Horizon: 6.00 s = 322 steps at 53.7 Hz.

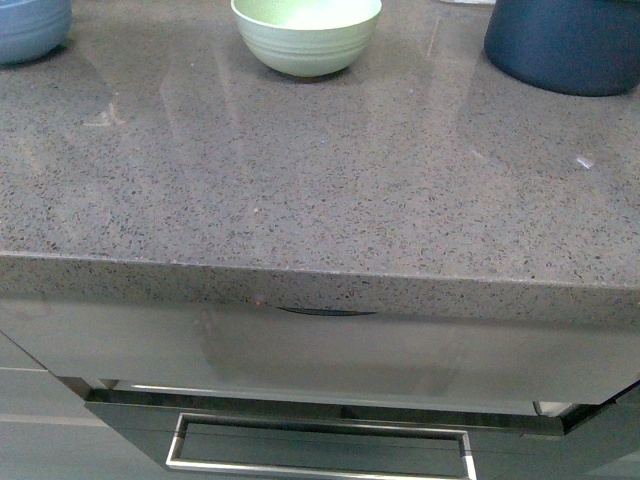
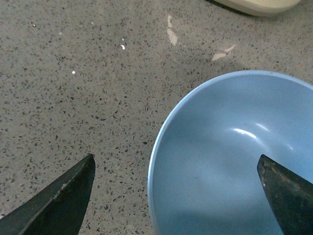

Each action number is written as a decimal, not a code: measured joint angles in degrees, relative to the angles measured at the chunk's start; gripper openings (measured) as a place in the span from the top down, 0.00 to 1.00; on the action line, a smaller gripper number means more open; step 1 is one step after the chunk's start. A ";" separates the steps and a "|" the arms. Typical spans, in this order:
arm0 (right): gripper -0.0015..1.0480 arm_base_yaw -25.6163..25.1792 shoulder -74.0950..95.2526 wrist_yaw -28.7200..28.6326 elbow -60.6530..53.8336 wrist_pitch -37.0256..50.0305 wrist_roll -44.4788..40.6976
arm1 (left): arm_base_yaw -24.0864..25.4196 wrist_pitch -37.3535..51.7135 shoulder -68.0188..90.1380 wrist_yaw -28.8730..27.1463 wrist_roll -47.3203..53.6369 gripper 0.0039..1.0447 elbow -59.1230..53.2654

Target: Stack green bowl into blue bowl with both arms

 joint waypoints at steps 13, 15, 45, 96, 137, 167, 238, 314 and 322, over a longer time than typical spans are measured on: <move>0.10 0.00 0.00 0.00 0.00 0.00 0.00 | -0.17 0.00 2.51 -0.92 0.42 0.06 1.53; 0.10 0.00 0.00 0.00 0.00 0.00 0.00 | -0.22 0.15 3.02 -1.20 0.72 0.06 1.97; 0.10 0.00 0.00 0.00 0.00 0.00 0.00 | -1.05 0.76 6.01 -3.10 1.49 0.73 2.32; 0.10 0.00 0.00 0.00 0.00 0.00 0.00 | -10.75 3.85 -5.55 -2.45 -1.38 0.93 -6.82; 0.10 0.00 0.00 0.00 0.00 0.00 0.00 | -15.54 5.79 -0.07 -3.56 -2.25 0.93 -2.62; 0.10 0.00 0.00 0.00 0.00 0.00 0.00 | -15.87 7.43 3.23 -4.04 -2.73 0.94 -2.01; 0.10 0.00 0.00 0.00 0.00 0.00 0.00 | -13.68 25.81 -45.40 -1.20 8.37 0.06 -44.81; 0.10 0.00 0.00 0.00 0.00 0.00 0.00 | -12.26 44.76 -84.15 7.98 11.13 0.97 -89.81; 0.10 0.00 0.00 0.00 0.00 0.00 0.00 | -12.26 41.44 -88.67 7.96 11.13 0.97 -91.01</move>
